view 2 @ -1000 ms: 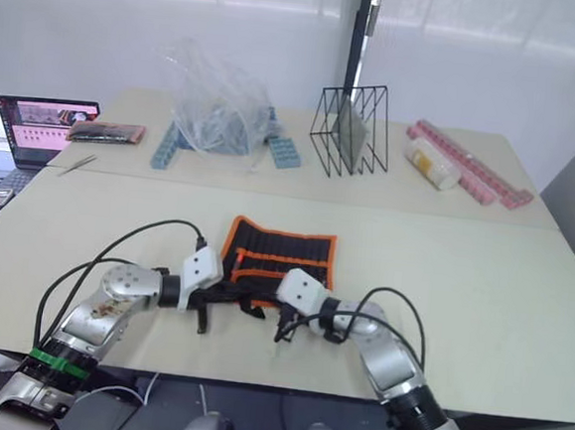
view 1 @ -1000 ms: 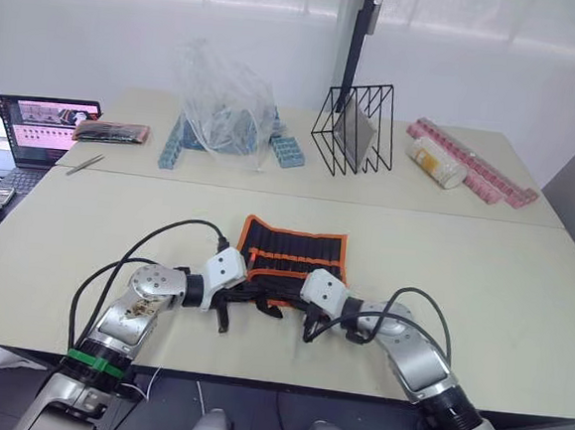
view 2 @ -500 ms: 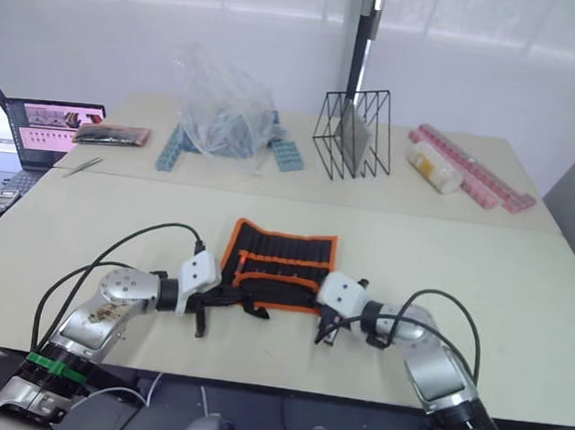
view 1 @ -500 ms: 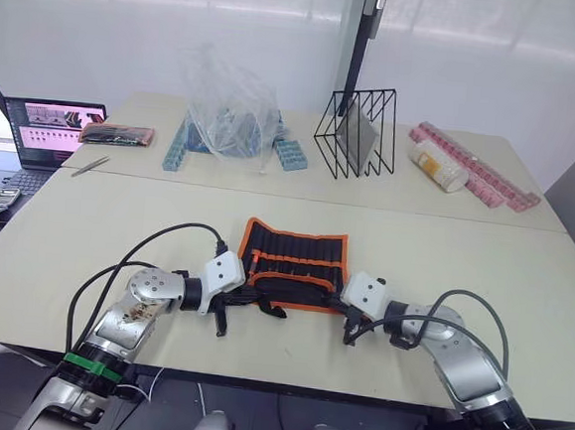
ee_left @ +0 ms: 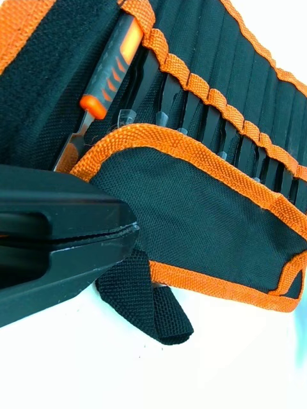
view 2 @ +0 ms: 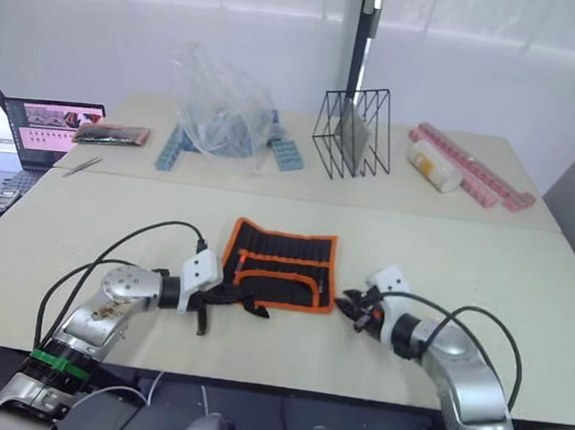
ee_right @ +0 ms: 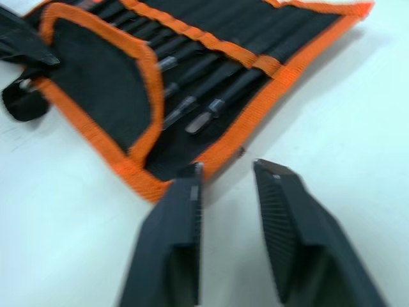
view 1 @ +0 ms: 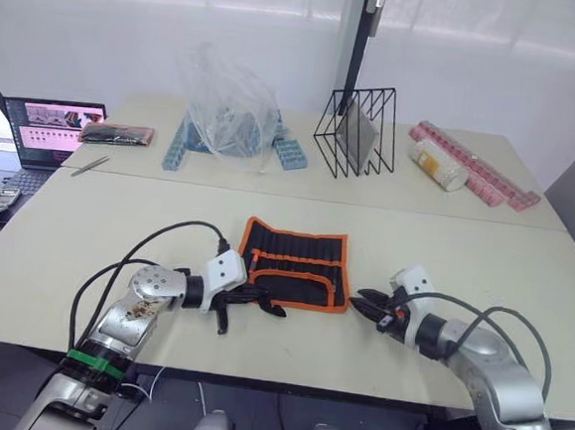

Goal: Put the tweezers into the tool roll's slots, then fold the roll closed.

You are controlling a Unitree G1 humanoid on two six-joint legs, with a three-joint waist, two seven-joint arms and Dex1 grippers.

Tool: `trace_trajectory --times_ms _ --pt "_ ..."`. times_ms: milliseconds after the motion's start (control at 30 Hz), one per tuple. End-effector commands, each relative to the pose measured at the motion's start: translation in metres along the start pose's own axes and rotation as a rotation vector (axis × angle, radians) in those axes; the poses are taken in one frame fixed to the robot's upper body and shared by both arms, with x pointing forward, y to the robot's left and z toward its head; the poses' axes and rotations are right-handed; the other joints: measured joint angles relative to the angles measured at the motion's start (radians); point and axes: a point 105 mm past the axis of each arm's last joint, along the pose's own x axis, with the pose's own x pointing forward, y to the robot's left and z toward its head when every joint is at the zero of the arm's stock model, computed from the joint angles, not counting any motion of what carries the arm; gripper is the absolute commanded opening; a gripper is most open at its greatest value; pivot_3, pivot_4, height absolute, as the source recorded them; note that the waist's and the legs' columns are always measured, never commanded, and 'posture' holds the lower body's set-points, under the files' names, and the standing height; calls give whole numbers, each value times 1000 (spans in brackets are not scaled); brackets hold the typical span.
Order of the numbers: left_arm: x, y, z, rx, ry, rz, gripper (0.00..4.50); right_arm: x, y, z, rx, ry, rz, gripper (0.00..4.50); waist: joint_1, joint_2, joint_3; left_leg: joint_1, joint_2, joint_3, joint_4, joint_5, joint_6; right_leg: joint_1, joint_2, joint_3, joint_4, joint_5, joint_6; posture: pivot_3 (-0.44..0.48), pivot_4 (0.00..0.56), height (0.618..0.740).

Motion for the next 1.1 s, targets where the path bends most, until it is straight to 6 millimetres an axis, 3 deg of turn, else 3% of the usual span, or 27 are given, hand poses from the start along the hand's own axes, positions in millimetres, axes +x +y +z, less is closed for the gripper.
trace_trajectory --times_ms 33,233,400,800,933,1100 --pt "4 -6 -13 -11 54 -19 0 5 -2 0 109 -7 -2 2163 1 0 0 0 0 0 0 0 0 0 0 0 0 0 0 0 150 705" --pt "3 -3 -11 1 51 -6 0 17 -14 -8 294 23 -48 2163 -3 0 0 1 0 0 -1 0 0 0 0 0 0 0 0 0 150 705" --pt "2 -2 -10 7 50 4 0 25 -3 0 433 -1 43 2163 -6 0 0 2 1 1 -1 0 1 1 0 1 0 0 0 0 150 705" --pt "0 0 -10 11 49 18 0 23 1 -1 536 1 74 2163 -22 0 0 1 0 1 -2 0 1 0 0 1 0 0 0 0 150 705" --pt "1 0 -10 11 47 17 0 20 7 -1 539 8 97 1013 -22 0 0 0 0 1 -3 0 1 -1 0 1 0 0 0 0 150 705" --pt "2 0 -10 10 44 15 0 20 10 7 530 -1 106 1013 -22 0 0 0 0 1 -3 0 1 -1 0 1 -1 0 0 0 150 705"
